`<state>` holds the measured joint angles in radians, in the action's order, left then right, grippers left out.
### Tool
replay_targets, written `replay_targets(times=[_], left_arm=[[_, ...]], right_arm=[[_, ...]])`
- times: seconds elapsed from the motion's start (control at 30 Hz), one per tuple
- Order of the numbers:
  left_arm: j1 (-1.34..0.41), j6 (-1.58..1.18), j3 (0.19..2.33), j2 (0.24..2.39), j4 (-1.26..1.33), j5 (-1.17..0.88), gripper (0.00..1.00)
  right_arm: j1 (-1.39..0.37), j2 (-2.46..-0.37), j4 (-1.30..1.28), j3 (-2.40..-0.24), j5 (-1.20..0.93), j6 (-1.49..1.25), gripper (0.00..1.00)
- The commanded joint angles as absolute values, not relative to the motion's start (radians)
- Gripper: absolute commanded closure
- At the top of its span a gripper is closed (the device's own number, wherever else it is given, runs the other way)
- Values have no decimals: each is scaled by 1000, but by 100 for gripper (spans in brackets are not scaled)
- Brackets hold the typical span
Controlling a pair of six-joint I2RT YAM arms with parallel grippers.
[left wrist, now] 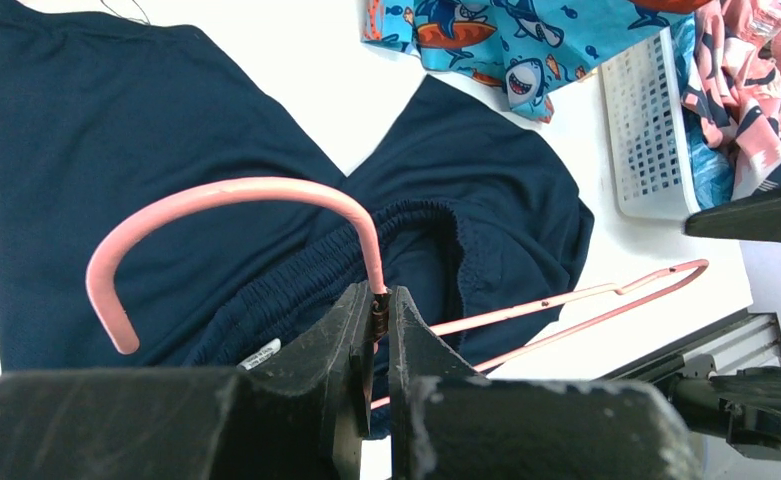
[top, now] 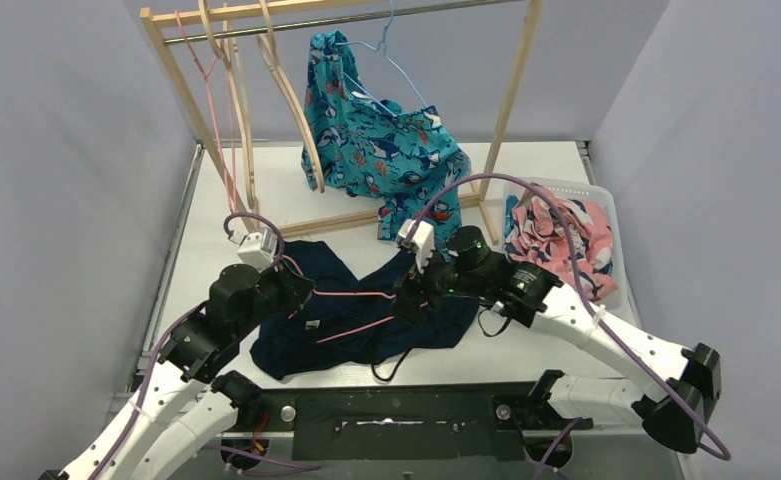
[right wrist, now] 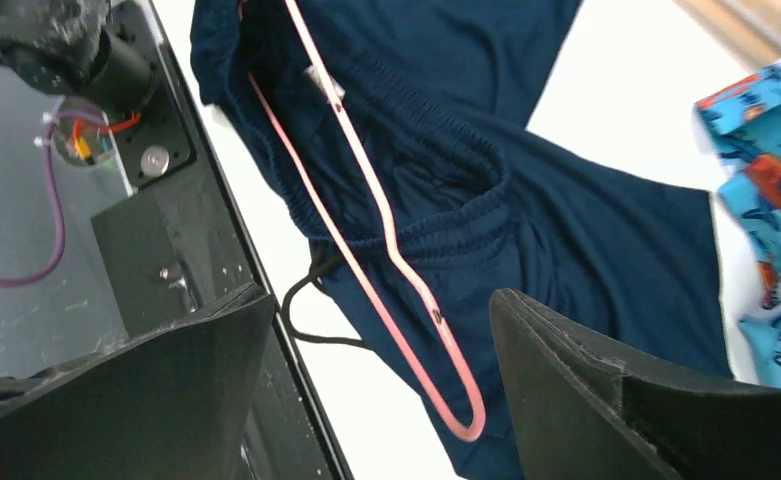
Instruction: Remove the shorts from the hanger
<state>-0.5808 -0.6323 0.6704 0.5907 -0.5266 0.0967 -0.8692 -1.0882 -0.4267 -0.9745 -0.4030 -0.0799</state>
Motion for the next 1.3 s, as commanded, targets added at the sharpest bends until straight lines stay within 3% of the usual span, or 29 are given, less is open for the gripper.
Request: replay_targets(times=[0.0,0.1,0.27,0.33,0.37,0.4,0.47,0.6,0.7,0.8,0.87,1.03,1.27], left_arm=[[-577,-645,661,535,-465,56,100],[-578,-657,637,526,-483,58,100],[-578,-674,617,513,-505,88,100],[-577,-675,613,510,-508,94,100],[-578,-675,607,510,-511,100,100],[-577,-683,604,511,-520,113,100],[-576,-698,605,515,-532,132,100],[-576,-715,606,515,-540,143,82],[-575,-734,603,514,-539,141,48],[-577,-702,611,514,-524,90,29],[-575,-689,614,511,-511,62,24],[-576,-660,607,498,-470,-42,22],[-576,-668,609,548,-268,-457,21]], right_arm=[[-864,-1164,-487,-1026,-488,-15,21],[-865,-1199,-531,-1039,-469,25,28],[-859,-1198,-587,-1037,-415,77,52],[-859,-1159,-548,-1013,-424,47,72],[-859,-1135,-524,-996,-433,39,91],[-859,-1108,-502,-979,-437,25,99],[-859,-1052,-456,-936,-436,-18,100],[-859,-948,-410,-874,-443,-112,100],[-858,-883,-410,-849,-423,-173,100],[-857,-844,-501,-867,-339,-221,100],[-856,-830,-603,-895,-273,-248,100],[-857,-726,-667,-876,-215,-335,100],[-859,-716,-549,-831,-279,-366,100]])
